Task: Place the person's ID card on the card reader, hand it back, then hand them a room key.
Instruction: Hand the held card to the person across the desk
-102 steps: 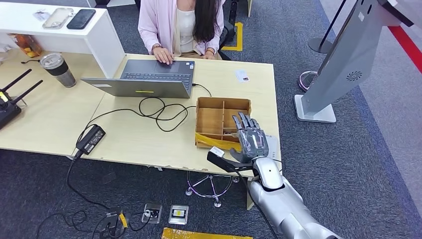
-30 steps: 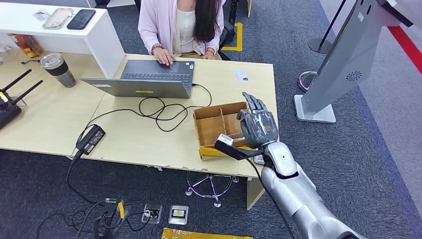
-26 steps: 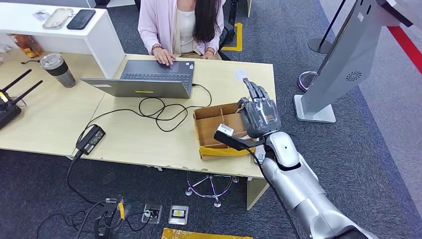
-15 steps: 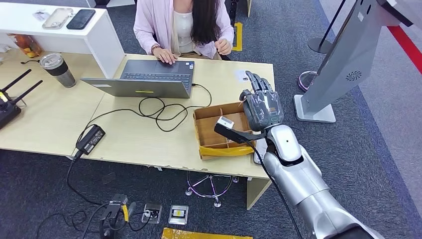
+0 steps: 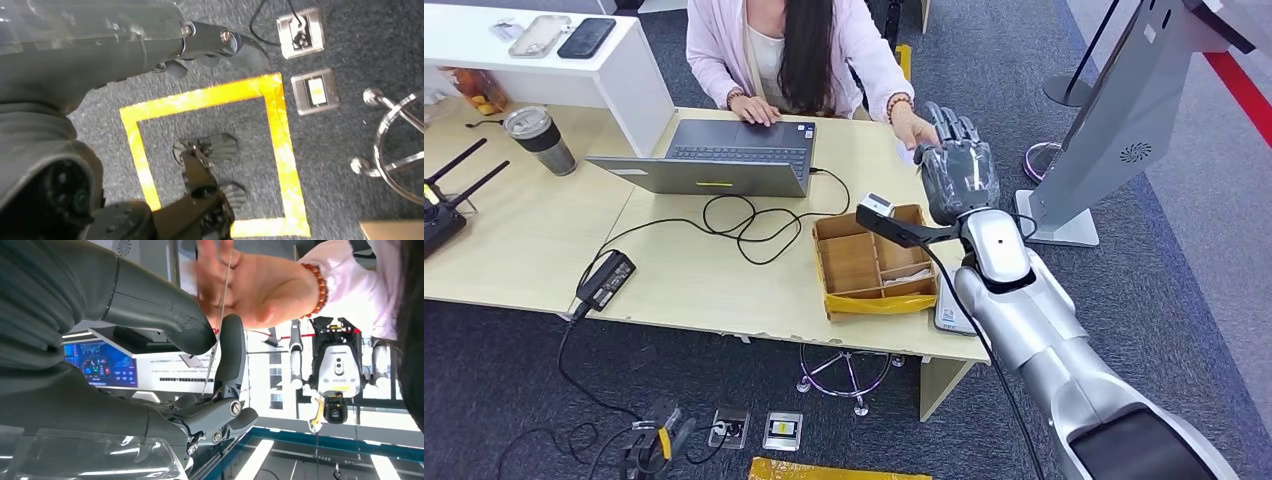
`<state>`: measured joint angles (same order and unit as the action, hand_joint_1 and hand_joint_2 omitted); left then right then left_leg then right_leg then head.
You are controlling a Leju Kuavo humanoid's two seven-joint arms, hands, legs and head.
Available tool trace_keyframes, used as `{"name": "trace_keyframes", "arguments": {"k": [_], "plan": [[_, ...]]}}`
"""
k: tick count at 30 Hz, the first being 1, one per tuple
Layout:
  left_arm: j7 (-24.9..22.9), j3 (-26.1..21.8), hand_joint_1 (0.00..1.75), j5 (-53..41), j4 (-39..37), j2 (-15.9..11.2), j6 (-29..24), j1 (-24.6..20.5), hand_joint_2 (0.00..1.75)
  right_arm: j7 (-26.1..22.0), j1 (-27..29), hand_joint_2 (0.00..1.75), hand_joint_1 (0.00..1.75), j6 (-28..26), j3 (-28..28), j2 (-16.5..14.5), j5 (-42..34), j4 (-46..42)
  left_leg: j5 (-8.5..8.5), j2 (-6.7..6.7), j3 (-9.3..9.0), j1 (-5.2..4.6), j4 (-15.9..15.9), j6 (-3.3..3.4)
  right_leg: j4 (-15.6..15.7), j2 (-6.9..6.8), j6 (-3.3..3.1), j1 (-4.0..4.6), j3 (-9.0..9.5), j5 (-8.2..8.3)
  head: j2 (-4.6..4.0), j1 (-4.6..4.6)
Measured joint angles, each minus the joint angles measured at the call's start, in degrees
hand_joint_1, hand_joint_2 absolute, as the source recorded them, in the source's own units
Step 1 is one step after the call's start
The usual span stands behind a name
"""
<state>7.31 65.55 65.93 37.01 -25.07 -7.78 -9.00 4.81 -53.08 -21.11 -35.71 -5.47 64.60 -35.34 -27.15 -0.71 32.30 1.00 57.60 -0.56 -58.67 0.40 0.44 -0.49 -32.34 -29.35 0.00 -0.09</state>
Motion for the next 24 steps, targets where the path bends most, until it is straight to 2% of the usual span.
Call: {"name": "trace_keyframes", "arguments": {"k": [9, 13, 24], "plan": [[0.8, 0.0, 0.0, -0.7, -6.2, 2.2, 1.2, -0.7, 0.0, 1.2, -0.7, 1.75, 1.75, 0.6, 0.0, -1.0, 1.6, 2.5, 0.0, 0.0, -0.01, 0.0, 0.0, 0.0, 0.0, -0.01, 0.0, 0.0, 0.0, 0.0, 0.0, 0.0], [0.8, -0.1, 0.0, -0.8, -7.5, 2.8, 1.2, -0.8, 0.0, 1.6, -0.7, 0.0, 0.0, 1.9, 0.0, -1.3, 2.1, 3.0, 0.0, 0.0, -0.01, 0.0, 0.0, 0.0, 0.0, 0.0, 0.0, 0.01, -0.01, 0.0, 0.0, 0.0], [0.8, -1.6, 0.0, -3.1, -9.2, 4.0, 1.1, -0.8, 0.0, 1.3, -0.8, 0.0, 0.0, 4.1, 0.6, -1.6, 5.2, 3.7, 0.0, 0.0, -0.02, 0.0, 0.0, 0.0, 0.0, -0.01, 0.0, 0.0, 0.0, 0.0, 0.0, 0.0]]}}
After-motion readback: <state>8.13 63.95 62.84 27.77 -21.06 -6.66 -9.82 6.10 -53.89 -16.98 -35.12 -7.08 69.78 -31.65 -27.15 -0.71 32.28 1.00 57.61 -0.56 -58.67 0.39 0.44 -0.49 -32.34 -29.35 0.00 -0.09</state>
